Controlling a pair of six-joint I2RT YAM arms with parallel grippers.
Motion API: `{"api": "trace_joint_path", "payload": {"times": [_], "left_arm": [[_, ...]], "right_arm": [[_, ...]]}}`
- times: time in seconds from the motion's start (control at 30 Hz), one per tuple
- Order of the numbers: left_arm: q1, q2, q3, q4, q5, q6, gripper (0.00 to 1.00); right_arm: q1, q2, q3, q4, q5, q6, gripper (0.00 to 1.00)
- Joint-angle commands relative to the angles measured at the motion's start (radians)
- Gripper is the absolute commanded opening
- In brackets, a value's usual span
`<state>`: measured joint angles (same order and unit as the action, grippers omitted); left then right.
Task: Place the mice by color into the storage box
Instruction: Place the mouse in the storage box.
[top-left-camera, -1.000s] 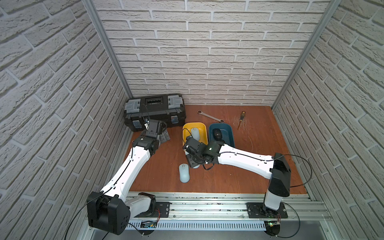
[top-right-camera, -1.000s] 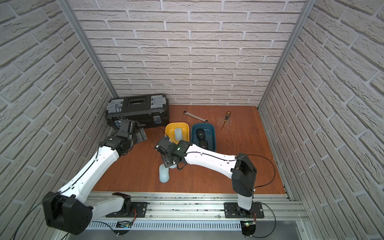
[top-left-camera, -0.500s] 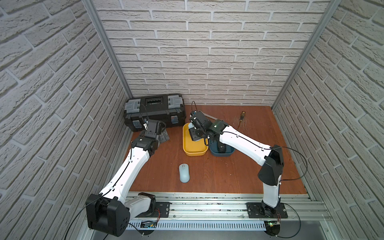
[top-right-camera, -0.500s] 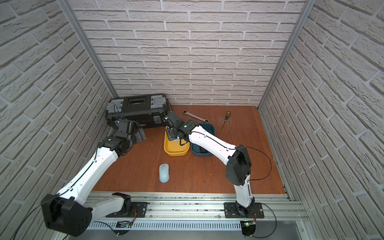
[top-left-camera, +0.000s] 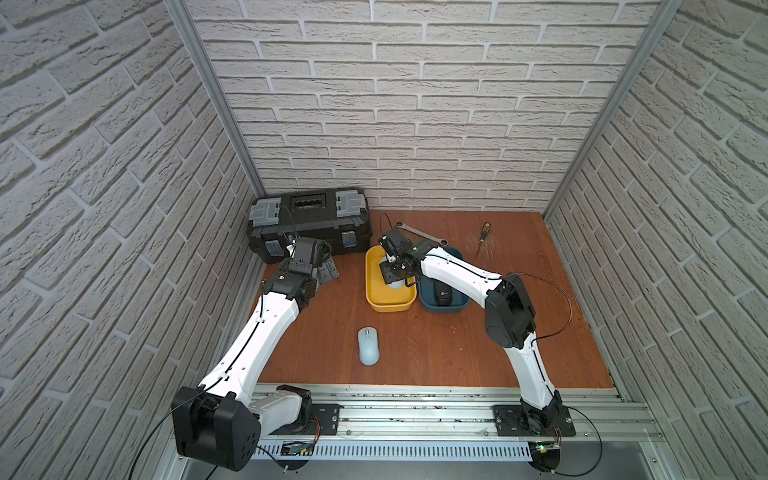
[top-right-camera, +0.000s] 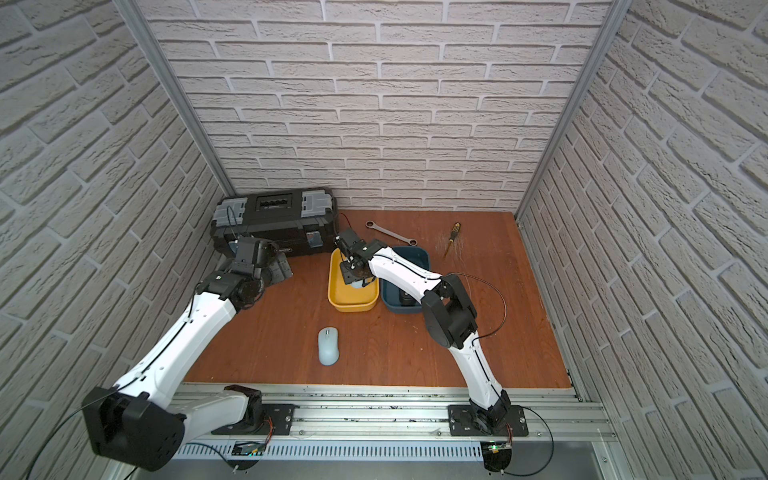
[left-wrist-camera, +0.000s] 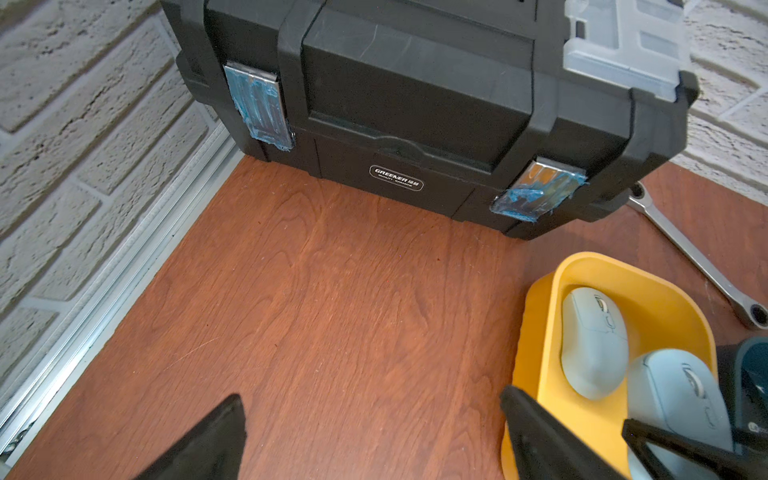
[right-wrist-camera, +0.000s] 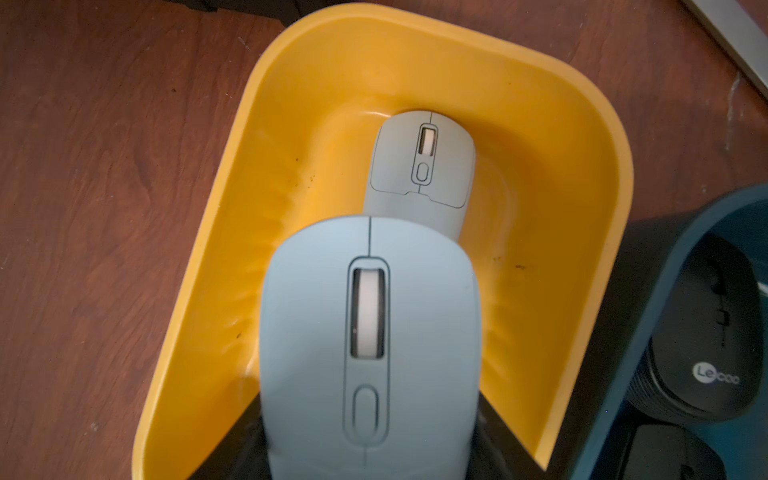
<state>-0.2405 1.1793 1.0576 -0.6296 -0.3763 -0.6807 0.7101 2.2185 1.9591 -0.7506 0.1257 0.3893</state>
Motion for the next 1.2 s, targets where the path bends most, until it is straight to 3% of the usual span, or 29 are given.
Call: {"api": "trace_joint_path", "payload": {"times": [0.0, 0.73, 0.8, 0.93, 1.17], "left_arm": [[0.007, 0.007, 0.019, 0.015, -0.004, 0.01, 0.98], [0.007, 0.008, -0.009, 0.033, 0.002, -0.001, 0.98], [0.007, 0.008, -0.011, 0.035, 0.002, -0.003, 0.98], [0.007, 0.01, -0.014, 0.039, 0.004, -0.006, 0.98], [0.005, 0.017, -0.015, 0.045, 0.006, -0.005, 0.98]], "right_arm": [[-0.004, 0.026, 0.024, 0.019, -0.026, 0.018, 0.42], [-0.031, 0.097, -0.004, 0.023, 0.002, 0.038, 0.42], [-0.031, 0.093, -0.009, 0.021, 0.006, 0.041, 0.44], [-0.032, 0.083, -0.006, 0.02, 0.011, 0.043, 0.58], [-0.032, 0.057, 0.034, 0.007, 0.023, 0.03, 0.65]]}}
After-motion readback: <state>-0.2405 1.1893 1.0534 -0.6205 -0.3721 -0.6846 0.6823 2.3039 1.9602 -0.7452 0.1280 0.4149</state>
